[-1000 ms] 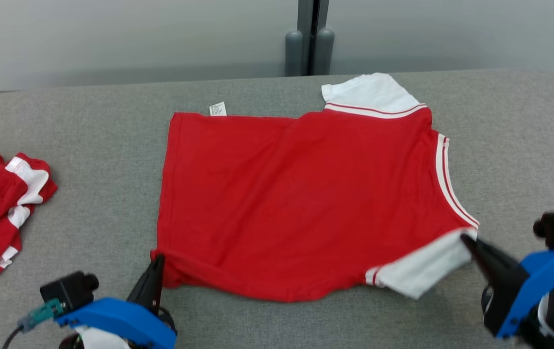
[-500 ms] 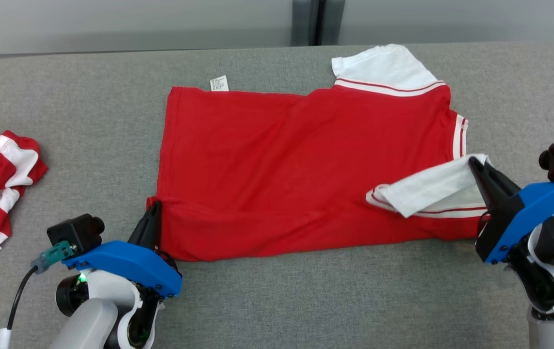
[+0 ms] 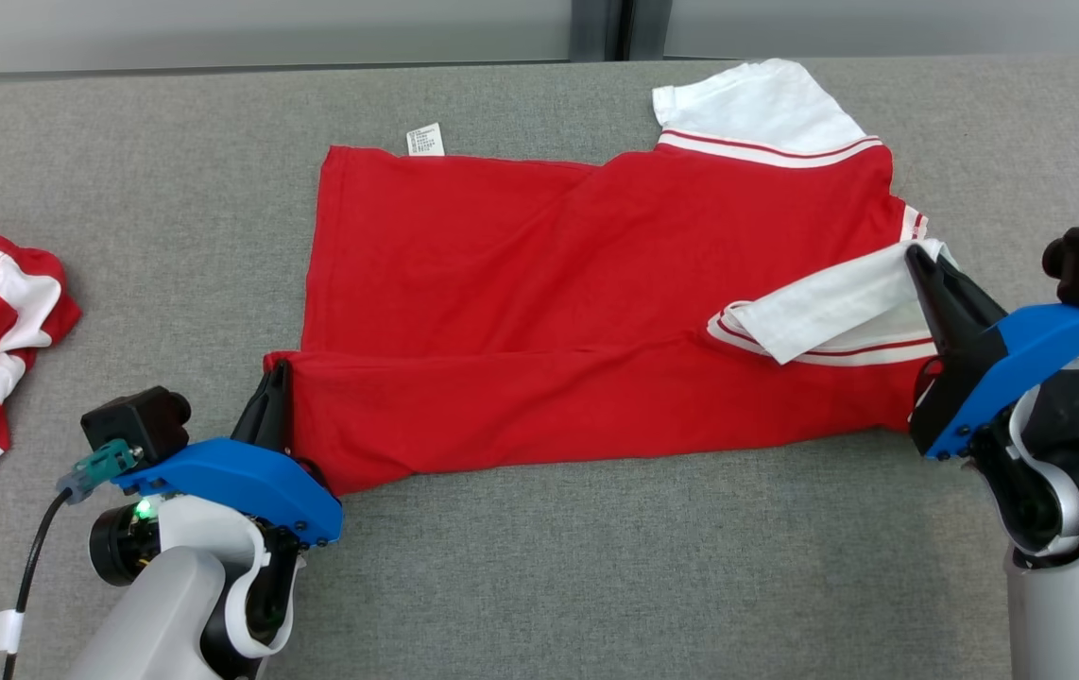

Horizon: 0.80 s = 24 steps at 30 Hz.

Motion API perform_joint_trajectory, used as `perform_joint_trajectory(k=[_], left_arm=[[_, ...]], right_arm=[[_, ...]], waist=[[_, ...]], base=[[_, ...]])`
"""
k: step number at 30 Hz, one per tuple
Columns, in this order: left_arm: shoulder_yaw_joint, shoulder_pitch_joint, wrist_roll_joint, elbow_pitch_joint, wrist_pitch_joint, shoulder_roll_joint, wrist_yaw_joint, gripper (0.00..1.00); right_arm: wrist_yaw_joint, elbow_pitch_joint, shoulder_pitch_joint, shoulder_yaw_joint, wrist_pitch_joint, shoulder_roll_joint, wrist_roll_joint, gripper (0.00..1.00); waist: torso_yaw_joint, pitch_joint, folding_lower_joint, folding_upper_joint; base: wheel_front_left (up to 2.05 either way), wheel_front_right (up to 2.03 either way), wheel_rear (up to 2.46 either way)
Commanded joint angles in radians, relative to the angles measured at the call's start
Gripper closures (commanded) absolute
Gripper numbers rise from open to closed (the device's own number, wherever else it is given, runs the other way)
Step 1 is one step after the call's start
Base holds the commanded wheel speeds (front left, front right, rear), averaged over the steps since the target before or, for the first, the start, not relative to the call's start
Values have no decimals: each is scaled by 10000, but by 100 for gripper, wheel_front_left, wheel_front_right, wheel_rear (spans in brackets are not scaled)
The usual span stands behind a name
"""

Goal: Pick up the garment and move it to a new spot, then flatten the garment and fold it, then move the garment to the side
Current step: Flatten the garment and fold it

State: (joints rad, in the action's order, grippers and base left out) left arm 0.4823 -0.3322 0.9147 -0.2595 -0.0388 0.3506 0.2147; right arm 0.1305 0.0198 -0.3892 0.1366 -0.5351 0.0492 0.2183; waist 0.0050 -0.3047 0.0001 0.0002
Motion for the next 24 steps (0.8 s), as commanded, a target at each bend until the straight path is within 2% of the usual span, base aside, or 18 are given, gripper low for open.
perform_joint_trajectory(k=[1, 2, 3, 4, 5, 10, 14, 24], left_arm=[[-3, -241, -29, -112, -92, -10, -17, 100], [20, -279, -57, -176, -95, -27, -32, 100], [46, -307, -79, -244, -104, -69, -47, 100], [69, -350, -110, -304, -165, -105, -82, 61], [88, -397, -127, -375, -208, -126, -117, 0], [216, -489, -294, -642, -507, -249, -202, 0], [321, -232, -471, -747, -607, -121, -105, 0], [1116, 831, -1031, -364, -170, 253, 370, 0]], right_arm=[[5, -83, -249, -69, 172, 25, -108, 100], [5, -127, -340, -70, 318, 28, -88, 100], [5, -230, -370, -96, 423, 26, -85, 70], [5, -365, -350, -154, 462, 22, -103, 0], [5, -458, -387, -181, 570, 23, -119, 0], [5, -616, -692, -207, 1410, 28, 29, 0], [5, -673, -597, -96, 1838, 26, 197, 0], [5, -272, 1269, 1056, -309, 25, -852, 0]], waist=[[20, -15, -1, -2], [26, -23, -1, -2], [30, -28, -1, -2], [33, -27, -1, -2], [36, -22, -1, -2], [56, 89, -1, -2], [61, 285, -1, -2], [44, 691, -1, -2]], base=[[0, 0, 0], [0, 0, 0], [0, 0, 0], [0, 0, 0], [0, 0, 0], [0, 0, 0], [0, 0, 0], [0, 0, 0]])
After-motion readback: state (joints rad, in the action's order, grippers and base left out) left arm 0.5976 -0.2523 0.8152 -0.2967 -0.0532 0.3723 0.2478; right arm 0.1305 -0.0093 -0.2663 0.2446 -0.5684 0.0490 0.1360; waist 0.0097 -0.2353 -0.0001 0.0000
